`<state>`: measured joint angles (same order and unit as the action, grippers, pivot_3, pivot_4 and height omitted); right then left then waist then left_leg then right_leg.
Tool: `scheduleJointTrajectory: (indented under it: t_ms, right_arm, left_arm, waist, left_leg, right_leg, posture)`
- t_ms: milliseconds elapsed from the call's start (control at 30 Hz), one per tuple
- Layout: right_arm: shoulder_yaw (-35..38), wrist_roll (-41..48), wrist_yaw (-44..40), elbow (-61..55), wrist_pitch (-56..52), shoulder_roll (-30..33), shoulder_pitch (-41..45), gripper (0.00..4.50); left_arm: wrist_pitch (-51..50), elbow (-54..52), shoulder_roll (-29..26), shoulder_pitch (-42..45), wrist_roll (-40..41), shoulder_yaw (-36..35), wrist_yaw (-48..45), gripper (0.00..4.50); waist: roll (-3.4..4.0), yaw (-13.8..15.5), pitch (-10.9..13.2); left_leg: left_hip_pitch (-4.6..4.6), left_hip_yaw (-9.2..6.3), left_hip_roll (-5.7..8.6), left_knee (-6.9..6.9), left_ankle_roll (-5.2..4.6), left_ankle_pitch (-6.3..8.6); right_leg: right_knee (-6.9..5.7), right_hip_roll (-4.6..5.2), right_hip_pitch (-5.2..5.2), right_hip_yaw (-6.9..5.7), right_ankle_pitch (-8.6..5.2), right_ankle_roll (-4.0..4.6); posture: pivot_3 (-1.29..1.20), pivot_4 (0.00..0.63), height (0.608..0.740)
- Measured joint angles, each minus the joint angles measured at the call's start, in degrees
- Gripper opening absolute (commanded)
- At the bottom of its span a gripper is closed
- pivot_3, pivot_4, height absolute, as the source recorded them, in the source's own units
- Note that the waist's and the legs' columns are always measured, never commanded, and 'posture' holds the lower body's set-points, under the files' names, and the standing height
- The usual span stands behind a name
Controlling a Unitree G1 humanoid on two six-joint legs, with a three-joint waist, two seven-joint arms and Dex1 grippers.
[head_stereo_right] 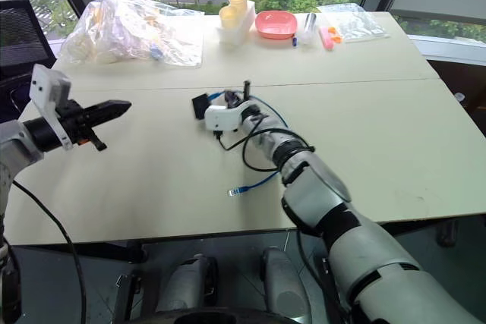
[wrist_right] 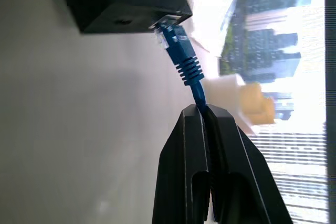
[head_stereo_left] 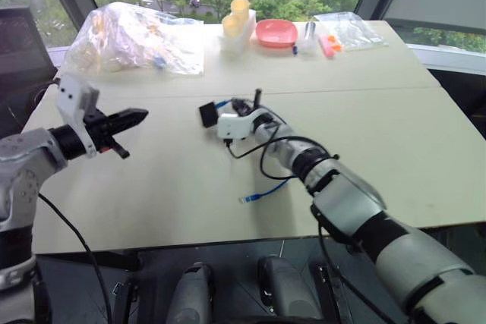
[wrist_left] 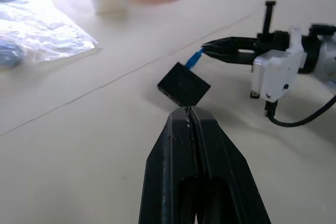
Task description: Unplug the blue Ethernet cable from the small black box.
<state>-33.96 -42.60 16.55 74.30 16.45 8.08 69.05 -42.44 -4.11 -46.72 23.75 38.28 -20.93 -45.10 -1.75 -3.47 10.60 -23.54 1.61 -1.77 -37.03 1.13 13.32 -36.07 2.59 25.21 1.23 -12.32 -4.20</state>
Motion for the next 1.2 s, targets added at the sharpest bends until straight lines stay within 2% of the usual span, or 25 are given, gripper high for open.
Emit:
scheduleJointTrajectory:
  t_ms: [167, 267, 367, 467, 667, 867, 1200]
  right_arm:
    - [2.4, 0.0, 4.8, -13.1, 3.1, 8.1, 0.8, 0.04]
    - [4.0, -0.5, 5.0, -23.3, 3.6, 13.3, -1.1, 0.04]
    - [6.2, -1.0, 3.5, -32.8, 3.1, 16.8, -3.6, 0.04]
    - [7.7, -1.0, 1.0, -39.9, 2.1, 18.4, -6.4, 0.04]
    - [10.3, -1.2, -3.1, -47.8, -1.4, 19.9, -9.9, 0.0]
    - [11.9, -1.7, -5.2, -52.2, -4.5, 19.9, -12.4, 0.0]
    - [12.4, -2.3, -6.2, -54.4, -6.7, 18.9, -13.8, 0.0]
  left_arm:
    - [-4.5, 15.4, 0.6, 11.9, 5.5, -0.5, -7.7, 0.0]
    - [-6.6, 26.2, 2.7, 20.1, 6.2, 3.5, -16.9, 0.0]
    - [-7.2, 37.9, 5.7, 30.3, 5.0, 8.2, -25.4, 0.0]
    - [-4.1, 48.3, 8.4, 38.2, 0.6, 11.4, -29.2, 0.0]
    - [4.5, 64.3, 13.5, 46.4, -6.8, 13.3, -31.3, 1.65]
    - [8.5, 68.2, 16.2, 49.7, -10.1, 12.8, -32.6, 3.04]
    - [9.5, 69.5, 19.8, 52.2, -10.7, 9.4, -33.0, 3.04]
  waist:
    - [-0.03, -0.5, 0.0]
    - [-0.04, -0.2, 0.0]
    - [-0.06, -0.1, 0.0]
    - [-0.06, -0.3, 0.0]
    - [-0.07, -0.5, 0.0]
    - [-0.07, -0.1, 0.0]
    - [-0.09, 0.3, 0.0]
  left_leg:
    - [-0.09, 0.14, 0.07, 0.11, -0.03, 0.02]
    - [-0.21, 0.09, 0.08, 0.14, -0.04, 0.03]
    - [-0.41, 0.06, 0.13, 0.08, -0.04, 0.03]
    - [-0.43, 0.08, 0.15, 0.04, -0.06, 0.03]
    - [-0.43, 0.08, 0.12, 0.04, -0.07, 0.04]
    - [-0.56, 0.06, 0.14, -0.01, -0.07, 0.04]
    - [-0.59, 0.05, 0.15, -0.05, -0.07, 0.04]
  right_leg:
    - [0.0, -0.03, 0.08, 0.0, 0.04, -0.35]
    - [-0.01, -0.08, 0.14, -0.12, 0.02, -0.41]
    - [0.01, -0.1, 0.24, -0.15, 0.02, -0.43]
    - [0.03, -0.1, 0.24, -0.13, 0.02, -0.44]
    - [-0.01, -0.14, 0.29, -0.1, 0.02, -0.44]
    - [0.0, -0.09, 0.33, -0.12, 0.01, -0.46]
    - [0.0, -0.09, 0.34, -0.13, 0.02, -0.47]
  posture:
    - [0.0, 0.15, 0.74]
    - [0.0, 0.15, 0.74]
    - [0.0, 0.15, 0.74]
    - [0.0, 0.15, 0.74]
    - [0.0, 0.15, 0.74]
    - [0.0, 0.15, 0.74]
    - [0.0, 0.15, 0.74]
